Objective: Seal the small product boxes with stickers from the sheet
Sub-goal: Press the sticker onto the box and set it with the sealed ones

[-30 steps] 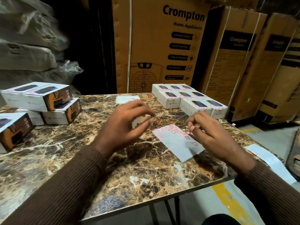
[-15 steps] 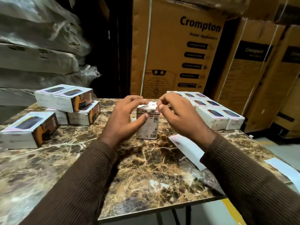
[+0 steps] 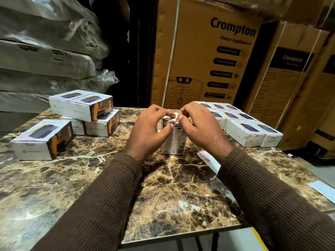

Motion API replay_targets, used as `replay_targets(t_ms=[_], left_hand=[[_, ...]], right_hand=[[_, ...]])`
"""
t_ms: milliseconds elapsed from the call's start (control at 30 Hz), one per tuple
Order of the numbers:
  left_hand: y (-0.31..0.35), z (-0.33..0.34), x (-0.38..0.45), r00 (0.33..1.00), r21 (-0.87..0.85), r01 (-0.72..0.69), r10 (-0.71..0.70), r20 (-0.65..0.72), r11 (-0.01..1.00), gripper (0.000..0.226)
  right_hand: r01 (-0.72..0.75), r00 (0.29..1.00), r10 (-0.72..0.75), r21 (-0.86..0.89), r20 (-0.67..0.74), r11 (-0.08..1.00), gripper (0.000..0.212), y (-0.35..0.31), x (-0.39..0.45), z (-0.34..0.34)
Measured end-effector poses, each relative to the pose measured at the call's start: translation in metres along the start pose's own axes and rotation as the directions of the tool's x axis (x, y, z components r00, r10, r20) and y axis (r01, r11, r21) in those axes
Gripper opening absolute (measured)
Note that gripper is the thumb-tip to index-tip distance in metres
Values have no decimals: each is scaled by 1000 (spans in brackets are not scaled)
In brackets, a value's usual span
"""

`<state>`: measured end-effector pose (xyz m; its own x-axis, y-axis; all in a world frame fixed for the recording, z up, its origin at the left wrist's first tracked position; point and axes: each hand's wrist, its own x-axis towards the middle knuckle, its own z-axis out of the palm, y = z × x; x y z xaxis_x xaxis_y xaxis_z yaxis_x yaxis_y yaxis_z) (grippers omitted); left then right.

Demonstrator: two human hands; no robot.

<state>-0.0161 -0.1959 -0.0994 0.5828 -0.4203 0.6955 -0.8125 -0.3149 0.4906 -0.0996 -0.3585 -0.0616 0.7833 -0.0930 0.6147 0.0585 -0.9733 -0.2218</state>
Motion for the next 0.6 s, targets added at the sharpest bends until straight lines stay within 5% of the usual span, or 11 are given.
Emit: replay_targets(t_ms=[600], left_hand=[[-3,3,2,1000,-72,12,-12,-8,997,24]], right_hand=[[-51,998,51,12,-28,999,18,-7,-4,11]])
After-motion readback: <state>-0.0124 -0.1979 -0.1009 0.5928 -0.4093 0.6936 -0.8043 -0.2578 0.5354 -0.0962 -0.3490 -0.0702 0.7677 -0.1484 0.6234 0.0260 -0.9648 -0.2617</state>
